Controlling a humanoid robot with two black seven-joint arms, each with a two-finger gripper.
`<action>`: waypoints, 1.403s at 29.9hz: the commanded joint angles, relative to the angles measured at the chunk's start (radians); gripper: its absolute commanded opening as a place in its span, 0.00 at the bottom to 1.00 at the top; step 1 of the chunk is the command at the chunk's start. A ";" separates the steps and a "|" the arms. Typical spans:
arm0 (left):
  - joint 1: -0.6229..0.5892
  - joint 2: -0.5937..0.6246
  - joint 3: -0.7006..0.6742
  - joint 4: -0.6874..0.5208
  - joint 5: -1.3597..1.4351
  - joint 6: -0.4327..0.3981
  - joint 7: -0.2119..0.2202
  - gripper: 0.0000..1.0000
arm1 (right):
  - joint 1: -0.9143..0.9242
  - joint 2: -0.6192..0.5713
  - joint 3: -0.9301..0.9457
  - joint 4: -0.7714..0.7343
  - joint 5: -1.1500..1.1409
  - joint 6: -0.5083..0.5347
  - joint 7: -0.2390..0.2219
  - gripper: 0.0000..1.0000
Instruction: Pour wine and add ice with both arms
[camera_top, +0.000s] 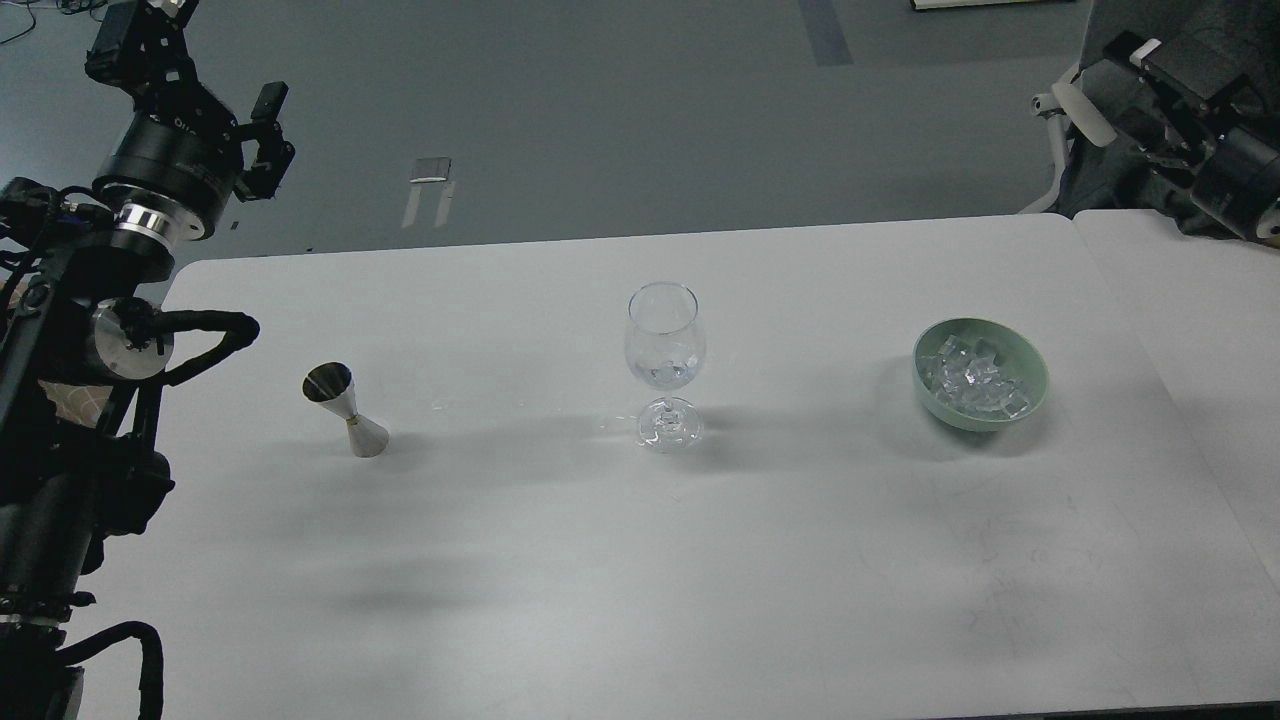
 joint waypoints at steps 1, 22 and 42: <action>-0.004 -0.023 0.000 0.001 -0.003 -0.006 0.000 0.98 | -0.066 -0.048 -0.005 0.072 -0.245 -0.114 0.005 1.00; 0.019 -0.094 -0.005 -0.001 -0.003 -0.077 -0.003 0.98 | -0.250 0.150 -0.080 -0.087 -0.891 -0.360 0.026 1.00; 0.022 -0.100 -0.005 0.001 -0.003 -0.078 -0.008 0.98 | -0.244 0.211 -0.102 -0.143 -0.887 -0.360 0.026 0.55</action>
